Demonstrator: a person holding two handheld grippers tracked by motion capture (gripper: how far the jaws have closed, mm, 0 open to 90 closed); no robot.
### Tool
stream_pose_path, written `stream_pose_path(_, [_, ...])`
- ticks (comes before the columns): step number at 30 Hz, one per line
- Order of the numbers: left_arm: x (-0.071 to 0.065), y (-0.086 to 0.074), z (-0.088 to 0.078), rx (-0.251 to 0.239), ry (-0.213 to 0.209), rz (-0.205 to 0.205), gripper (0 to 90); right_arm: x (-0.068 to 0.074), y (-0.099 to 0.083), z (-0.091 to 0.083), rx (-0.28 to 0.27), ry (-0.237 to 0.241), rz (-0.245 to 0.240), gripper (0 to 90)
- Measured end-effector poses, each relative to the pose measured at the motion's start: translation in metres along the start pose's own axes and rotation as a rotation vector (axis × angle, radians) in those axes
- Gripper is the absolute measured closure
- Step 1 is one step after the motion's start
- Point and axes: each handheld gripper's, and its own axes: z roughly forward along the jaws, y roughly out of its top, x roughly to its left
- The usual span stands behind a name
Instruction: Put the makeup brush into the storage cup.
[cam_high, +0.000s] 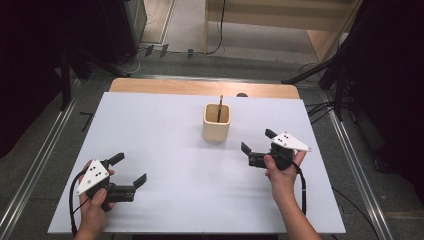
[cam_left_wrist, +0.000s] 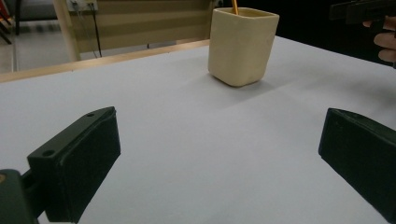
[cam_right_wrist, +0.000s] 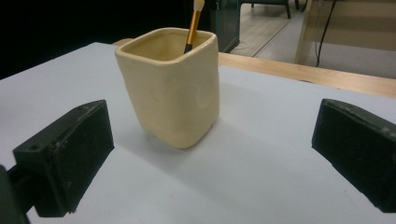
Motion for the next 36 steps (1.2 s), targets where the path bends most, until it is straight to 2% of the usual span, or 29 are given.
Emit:
stream_pose_path(22, [-0.001, 0.0, 0.0, -0.004, 0.001, -0.005, 0.0, -0.018, -0.022, -0.034, -0.004, -0.023, 0.005, 0.0])
stream_pose_path(26, [-0.001, 0.0, -0.001, -0.007, 0.0, -0.004, 0.0, -0.022, -0.027, -0.042, -0.01, -0.023, 0.019, 0.0])
stream_pose_path(30, [0.0, 0.001, -0.001, -0.009, -0.001, -0.007, 0.0, -0.023, -0.032, -0.05, -0.017, -0.021, 0.026, 0.0])
stream_pose_path(36, [0.0, 0.002, -0.002, -0.014, -0.001, -0.005, 0.0, -0.022, -0.035, -0.062, -0.027, -0.023, 0.012, 0.0])
